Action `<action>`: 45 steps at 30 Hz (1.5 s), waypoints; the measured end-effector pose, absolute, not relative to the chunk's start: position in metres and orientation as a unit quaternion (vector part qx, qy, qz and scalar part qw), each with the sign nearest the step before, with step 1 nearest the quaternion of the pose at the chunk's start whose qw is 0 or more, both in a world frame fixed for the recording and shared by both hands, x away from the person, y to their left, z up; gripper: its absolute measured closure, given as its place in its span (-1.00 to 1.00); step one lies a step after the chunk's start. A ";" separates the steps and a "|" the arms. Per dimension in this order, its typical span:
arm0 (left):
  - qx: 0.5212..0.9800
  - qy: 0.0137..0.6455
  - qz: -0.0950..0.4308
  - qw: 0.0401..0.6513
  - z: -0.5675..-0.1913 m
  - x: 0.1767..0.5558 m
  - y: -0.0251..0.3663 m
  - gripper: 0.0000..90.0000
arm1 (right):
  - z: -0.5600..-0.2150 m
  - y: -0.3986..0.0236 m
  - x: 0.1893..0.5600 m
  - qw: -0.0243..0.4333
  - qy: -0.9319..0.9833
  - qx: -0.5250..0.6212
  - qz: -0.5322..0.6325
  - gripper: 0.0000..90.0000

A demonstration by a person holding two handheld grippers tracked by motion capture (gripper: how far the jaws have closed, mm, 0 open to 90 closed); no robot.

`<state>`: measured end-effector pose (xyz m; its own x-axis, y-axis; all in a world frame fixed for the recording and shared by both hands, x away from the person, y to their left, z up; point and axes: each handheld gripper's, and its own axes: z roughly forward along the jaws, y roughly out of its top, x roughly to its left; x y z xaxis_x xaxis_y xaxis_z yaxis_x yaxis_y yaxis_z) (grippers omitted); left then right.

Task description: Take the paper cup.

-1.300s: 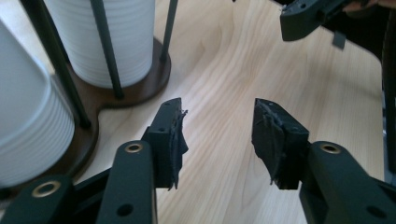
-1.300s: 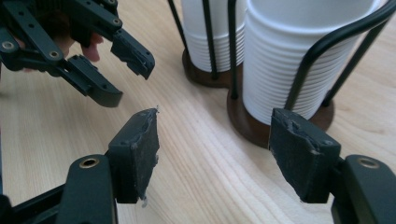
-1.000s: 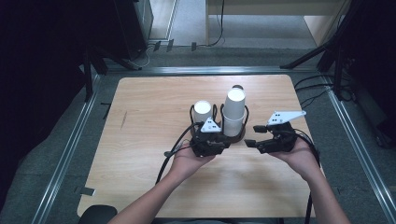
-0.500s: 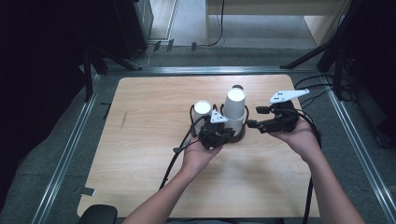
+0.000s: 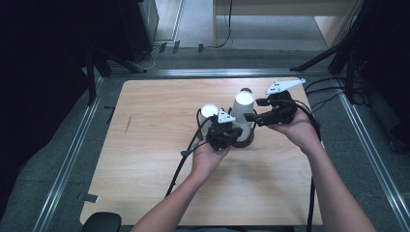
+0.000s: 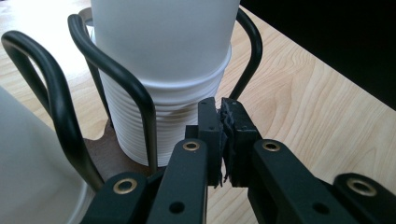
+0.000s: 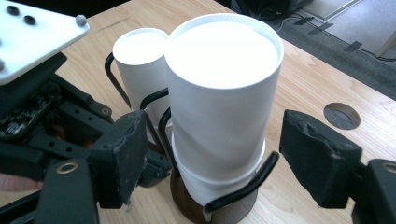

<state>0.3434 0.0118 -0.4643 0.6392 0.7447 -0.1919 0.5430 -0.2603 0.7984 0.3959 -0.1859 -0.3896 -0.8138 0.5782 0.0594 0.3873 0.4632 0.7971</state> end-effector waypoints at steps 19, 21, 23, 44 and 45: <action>0.782 0.417 0.114 0.449 -0.466 0.349 0.011 0.91 | -0.393 -0.170 0.411 0.107 0.855 0.272 0.428 -0.47; 0.783 0.415 0.115 0.448 -0.466 0.349 0.010 0.91 | -0.393 -0.169 0.412 0.106 0.855 0.274 0.428 -0.47; 0.783 0.414 0.123 0.448 -0.466 0.348 0.010 0.91 | -0.393 -0.169 0.413 0.105 0.856 0.275 0.426 -0.47; 0.781 0.416 0.119 0.451 -0.467 0.349 0.009 0.91 | -0.394 -0.167 0.416 0.112 0.860 0.273 0.417 -0.31; 0.781 0.416 0.120 0.450 -0.467 0.348 0.009 0.91 | -0.393 -0.167 0.416 0.113 0.860 0.273 0.416 -0.31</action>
